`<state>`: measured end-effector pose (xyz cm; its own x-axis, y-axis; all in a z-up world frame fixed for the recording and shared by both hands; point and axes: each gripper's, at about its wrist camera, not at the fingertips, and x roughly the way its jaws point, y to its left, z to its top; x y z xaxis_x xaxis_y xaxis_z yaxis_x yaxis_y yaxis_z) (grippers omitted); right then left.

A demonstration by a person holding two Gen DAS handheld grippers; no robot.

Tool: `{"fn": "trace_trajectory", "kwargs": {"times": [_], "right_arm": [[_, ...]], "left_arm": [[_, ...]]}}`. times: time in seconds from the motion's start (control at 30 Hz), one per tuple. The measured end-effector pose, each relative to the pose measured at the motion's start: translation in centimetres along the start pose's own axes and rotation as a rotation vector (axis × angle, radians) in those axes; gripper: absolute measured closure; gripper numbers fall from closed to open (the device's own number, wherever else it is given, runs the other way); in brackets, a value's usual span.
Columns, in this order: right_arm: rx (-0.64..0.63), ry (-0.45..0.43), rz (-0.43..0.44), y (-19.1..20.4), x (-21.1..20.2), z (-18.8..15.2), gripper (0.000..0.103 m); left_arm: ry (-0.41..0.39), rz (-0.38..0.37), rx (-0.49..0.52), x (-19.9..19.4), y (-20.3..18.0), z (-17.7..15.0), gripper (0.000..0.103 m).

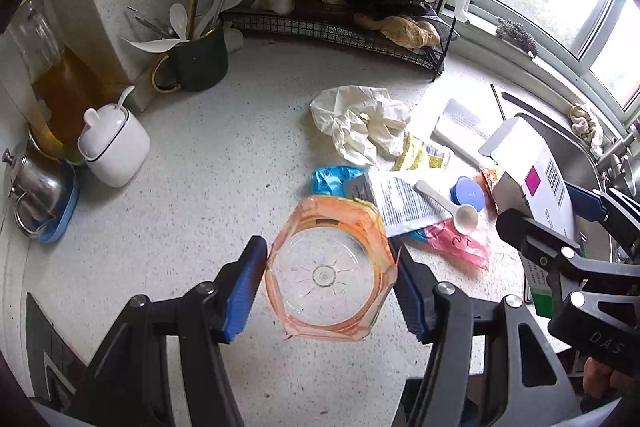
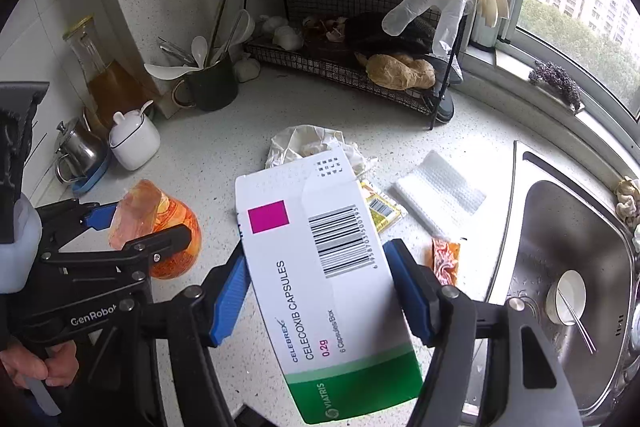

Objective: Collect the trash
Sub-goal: 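Carry the cup and box down toward the red bin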

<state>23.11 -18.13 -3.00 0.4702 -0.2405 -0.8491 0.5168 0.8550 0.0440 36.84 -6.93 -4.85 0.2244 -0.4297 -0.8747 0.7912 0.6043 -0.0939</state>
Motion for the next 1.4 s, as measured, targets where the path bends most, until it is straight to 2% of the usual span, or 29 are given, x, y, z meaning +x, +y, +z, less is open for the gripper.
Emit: {"fn": "trace_trajectory", "kwargs": {"times": [0.17, 0.43, 0.8, 1.07, 1.4], "right_arm": [[-0.013, 0.007, 0.027, 0.2, -2.3, -3.4, 0.038], [-0.092, 0.023, 0.122, -0.7, -4.9, -8.6, 0.038], [-0.285, 0.1, 0.252, -3.2, -6.3, -18.5, 0.038], [-0.366, 0.157, 0.312, -3.5, -4.1, -24.7, 0.038], [-0.382, 0.209, 0.303, -3.0, 2.9, -31.6, 0.038]], "left_arm": [[-0.015, 0.052, 0.001, -2.7, -2.1, -3.7, 0.044], [-0.018, 0.109, -0.083, -5.5, -6.2, -11.4, 0.044], [0.034, 0.197, -0.308, -6.6, -13.1, -24.4, 0.044], [0.075, 0.2, -0.413, -4.2, -15.3, -31.6, 0.044], [0.114, 0.2, -0.417, 4.5, -15.2, -37.7, 0.044]]}}
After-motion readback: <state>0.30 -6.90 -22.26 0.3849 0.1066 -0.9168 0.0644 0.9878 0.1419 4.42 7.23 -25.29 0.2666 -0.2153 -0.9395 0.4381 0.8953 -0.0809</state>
